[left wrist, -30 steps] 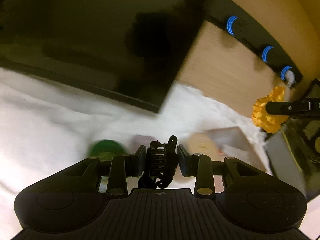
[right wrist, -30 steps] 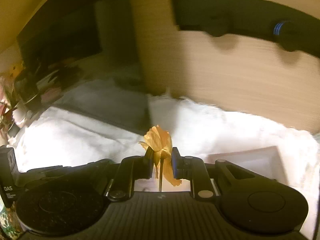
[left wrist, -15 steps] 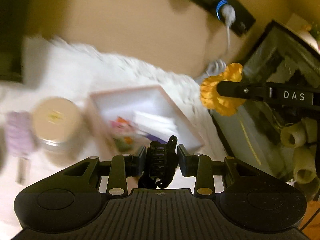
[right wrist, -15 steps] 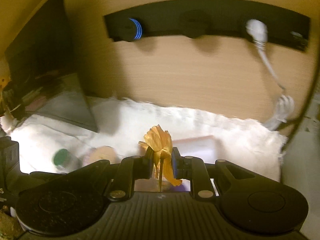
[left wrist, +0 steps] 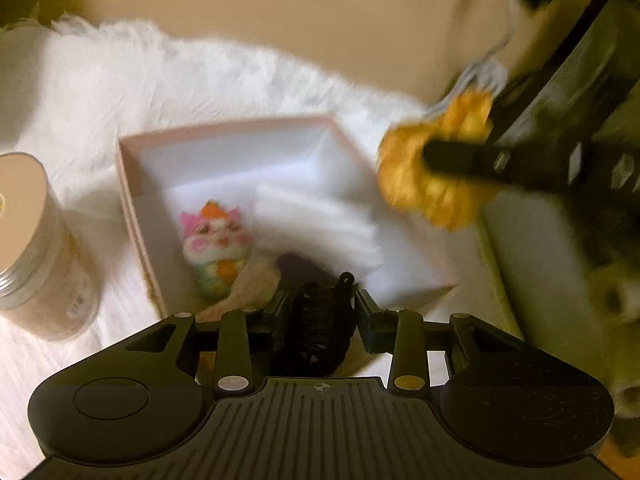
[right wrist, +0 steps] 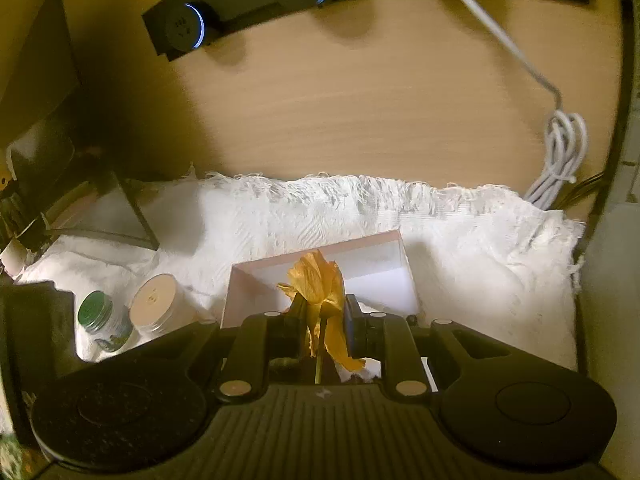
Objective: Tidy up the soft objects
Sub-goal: 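Carry the black clip and yellow flower over the pink box, then open both grippers to drop the clip and flower into the box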
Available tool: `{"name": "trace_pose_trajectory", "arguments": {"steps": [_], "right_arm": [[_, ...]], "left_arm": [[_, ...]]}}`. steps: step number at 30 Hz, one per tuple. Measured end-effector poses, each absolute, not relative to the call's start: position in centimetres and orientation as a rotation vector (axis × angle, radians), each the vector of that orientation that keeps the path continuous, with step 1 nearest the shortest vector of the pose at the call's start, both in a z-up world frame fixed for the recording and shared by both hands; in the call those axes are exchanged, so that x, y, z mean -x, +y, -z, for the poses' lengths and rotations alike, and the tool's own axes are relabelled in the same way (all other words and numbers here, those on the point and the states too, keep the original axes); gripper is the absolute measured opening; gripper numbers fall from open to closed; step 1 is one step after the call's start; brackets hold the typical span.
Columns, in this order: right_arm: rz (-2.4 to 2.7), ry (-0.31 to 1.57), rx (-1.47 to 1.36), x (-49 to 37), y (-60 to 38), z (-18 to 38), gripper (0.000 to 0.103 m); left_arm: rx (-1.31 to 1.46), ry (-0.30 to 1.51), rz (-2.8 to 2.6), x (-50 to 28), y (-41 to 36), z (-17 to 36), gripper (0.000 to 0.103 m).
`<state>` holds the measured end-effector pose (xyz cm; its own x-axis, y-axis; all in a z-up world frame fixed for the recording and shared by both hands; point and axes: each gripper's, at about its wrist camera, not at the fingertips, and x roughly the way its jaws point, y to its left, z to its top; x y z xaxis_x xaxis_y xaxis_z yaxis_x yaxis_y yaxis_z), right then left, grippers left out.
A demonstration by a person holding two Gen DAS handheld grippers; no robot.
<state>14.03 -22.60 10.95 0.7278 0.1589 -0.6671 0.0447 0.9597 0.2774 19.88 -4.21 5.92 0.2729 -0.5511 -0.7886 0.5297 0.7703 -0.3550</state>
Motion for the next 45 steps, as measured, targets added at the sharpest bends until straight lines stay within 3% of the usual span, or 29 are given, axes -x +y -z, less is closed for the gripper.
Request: {"name": "trace_pose_trajectory", "arguments": {"steps": [6,9,14,18,45], "right_arm": [[-0.059,0.783,-0.232,-16.8,-22.1,-8.4,0.018],[-0.061,0.822,-0.245,-18.1,-22.2,-6.9,0.018],[-0.045,0.866,-0.264,-19.5,-22.6,-5.1,0.018],[-0.039,0.886,-0.276,-19.7,-22.7,-4.5,0.018],[-0.095,0.781,-0.344,-19.1,-23.1,-7.0,0.021]], "left_arm": [[-0.181,1.024,0.664,-20.5,-6.4,-5.2,0.042],[-0.247,0.983,0.662,-20.5,-7.2,-4.9,0.053],[-0.244,0.974,0.672,-21.4,-7.7,-4.5,0.057],[-0.231,0.953,0.711,-21.0,-7.7,-4.4,0.068],[0.003,0.726,0.69,-17.1,-1.6,-9.3,0.064]]}}
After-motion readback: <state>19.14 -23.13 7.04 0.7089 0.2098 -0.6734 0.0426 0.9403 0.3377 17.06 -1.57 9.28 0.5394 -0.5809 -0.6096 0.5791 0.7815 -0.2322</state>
